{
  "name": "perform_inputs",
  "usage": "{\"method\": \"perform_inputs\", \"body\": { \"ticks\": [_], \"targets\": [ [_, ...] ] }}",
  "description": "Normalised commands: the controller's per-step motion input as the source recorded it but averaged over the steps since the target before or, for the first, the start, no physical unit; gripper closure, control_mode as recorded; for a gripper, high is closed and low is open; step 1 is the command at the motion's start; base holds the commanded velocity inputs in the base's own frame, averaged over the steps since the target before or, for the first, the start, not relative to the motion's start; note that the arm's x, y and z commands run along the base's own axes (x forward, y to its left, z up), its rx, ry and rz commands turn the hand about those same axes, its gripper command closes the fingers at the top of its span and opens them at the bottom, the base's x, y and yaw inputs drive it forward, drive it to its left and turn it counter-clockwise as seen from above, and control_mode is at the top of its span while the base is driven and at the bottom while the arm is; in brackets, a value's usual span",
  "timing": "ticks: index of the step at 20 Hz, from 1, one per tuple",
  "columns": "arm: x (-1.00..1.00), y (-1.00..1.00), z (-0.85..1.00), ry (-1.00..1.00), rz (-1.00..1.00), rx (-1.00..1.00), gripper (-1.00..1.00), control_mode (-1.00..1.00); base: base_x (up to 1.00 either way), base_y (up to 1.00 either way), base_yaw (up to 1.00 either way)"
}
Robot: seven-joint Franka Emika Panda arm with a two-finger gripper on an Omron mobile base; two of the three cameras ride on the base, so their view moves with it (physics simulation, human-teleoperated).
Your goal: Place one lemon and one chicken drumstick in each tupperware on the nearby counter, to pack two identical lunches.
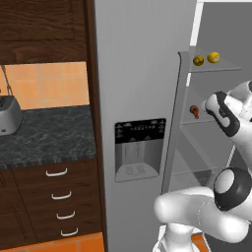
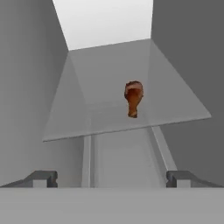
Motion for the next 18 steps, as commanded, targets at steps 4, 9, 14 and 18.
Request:
{"method": "perform_inputs", "body": {
  "ticks": [4,9,14,18],
  "targets": [
    [0.47,0.17,-0.22,0.14,-0.01,-0.12,-1.00,-1.00,0.00,0.00,0.00],
    [0.70,0.04,-0.39,0.00,-0.04,-0.12,-1.00,-1.00,0.00,0.00,0.00],
    [0.74,-0.44,-0.24,0.20,-0.01,0.02,-1.00,-1.00,0.00,0.00,0.00],
    [0.75,-0.47,-0.20,0.11,0.00,0.05,-1.00,-1.00,0.00,0.00,0.00]
  ]
}}
